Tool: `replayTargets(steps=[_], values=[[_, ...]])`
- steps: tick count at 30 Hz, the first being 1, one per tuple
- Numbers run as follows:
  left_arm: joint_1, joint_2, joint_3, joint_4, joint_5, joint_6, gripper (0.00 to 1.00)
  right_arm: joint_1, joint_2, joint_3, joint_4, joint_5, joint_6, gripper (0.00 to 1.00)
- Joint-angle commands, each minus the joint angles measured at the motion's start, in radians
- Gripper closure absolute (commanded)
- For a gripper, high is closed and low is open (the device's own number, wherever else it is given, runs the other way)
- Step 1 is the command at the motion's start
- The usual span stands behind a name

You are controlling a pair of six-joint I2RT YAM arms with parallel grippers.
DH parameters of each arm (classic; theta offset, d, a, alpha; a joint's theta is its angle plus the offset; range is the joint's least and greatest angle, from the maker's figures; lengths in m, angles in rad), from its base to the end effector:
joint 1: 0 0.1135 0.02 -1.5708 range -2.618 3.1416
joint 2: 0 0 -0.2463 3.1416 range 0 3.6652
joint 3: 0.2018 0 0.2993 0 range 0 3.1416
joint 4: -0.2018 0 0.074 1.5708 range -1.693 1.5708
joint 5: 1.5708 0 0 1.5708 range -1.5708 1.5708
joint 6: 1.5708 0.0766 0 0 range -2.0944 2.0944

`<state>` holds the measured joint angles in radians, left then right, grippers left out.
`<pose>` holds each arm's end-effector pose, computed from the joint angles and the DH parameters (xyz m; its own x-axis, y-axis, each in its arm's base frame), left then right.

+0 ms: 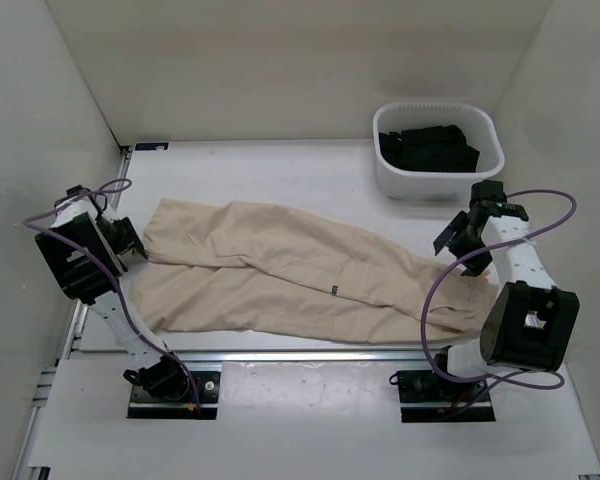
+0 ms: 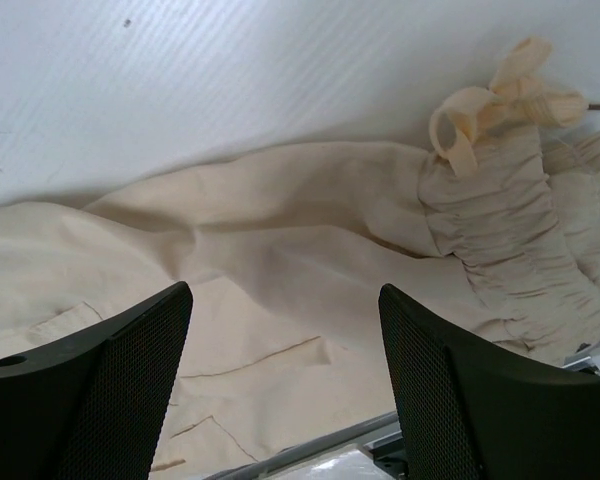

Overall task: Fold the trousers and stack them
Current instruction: Fold the trousers

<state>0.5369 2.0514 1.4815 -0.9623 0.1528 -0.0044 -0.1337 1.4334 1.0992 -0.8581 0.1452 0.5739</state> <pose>0.3659 0.2042 0.0746 -0.8565 -0.5148 -0.0379 -0.5042 0.8500 -0.1523 0.3338 -0.0561 0.1788 -0.6730 0.6326 -0.3833 0.6553 0.7503 0.0877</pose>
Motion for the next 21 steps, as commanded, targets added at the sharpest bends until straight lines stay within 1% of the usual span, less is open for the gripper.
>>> replayTargets(steps=[1, 4, 6, 9, 10, 11, 13, 14, 16, 21], values=[[-0.023, 0.032, 0.046, 0.056, 0.082, 0.004, 0.28, -0.015, -0.044, -0.03, -0.038, -0.015, -0.016, 0.2], [-0.034, 0.014, 0.057, 0.056, 0.082, 0.004, 0.28, -0.026, -0.053, -0.03, -0.059, 0.008, -0.025, 0.2], [-0.034, -0.02, 0.057, 0.056, 0.126, 0.004, 0.28, -0.026, -0.053, -0.03, -0.068, 0.017, -0.025, 0.2], [-0.034, -0.112, 0.057, 0.056, 0.185, 0.004, 0.32, -0.026, -0.053, -0.019, -0.081, 0.017, -0.025, 0.2], [-0.034, -0.134, 0.045, 0.056, 0.195, 0.004, 0.32, -0.026, -0.053, -0.009, -0.091, 0.028, -0.025, 0.2], [-0.034, -0.169, 0.036, 0.047, 0.195, 0.004, 0.34, -0.026, -0.053, -0.009, -0.091, 0.028, -0.025, 0.2], [-0.034, -0.197, 0.036, 0.046, 0.183, 0.004, 0.34, -0.026, -0.053, 0.001, -0.091, 0.028, -0.025, 0.2], [-0.043, -0.206, 0.036, 0.046, 0.163, 0.004, 0.31, -0.026, -0.053, 0.001, -0.091, 0.028, -0.025, 0.2], [-0.043, -0.206, 0.071, 0.046, 0.096, 0.004, 0.24, -0.026, -0.053, 0.001, -0.101, 0.037, -0.025, 0.2], [-0.043, -0.059, 0.095, 0.057, 0.033, 0.004, 0.21, -0.026, -0.041, 0.001, -0.101, 0.037, -0.016, 0.2]])
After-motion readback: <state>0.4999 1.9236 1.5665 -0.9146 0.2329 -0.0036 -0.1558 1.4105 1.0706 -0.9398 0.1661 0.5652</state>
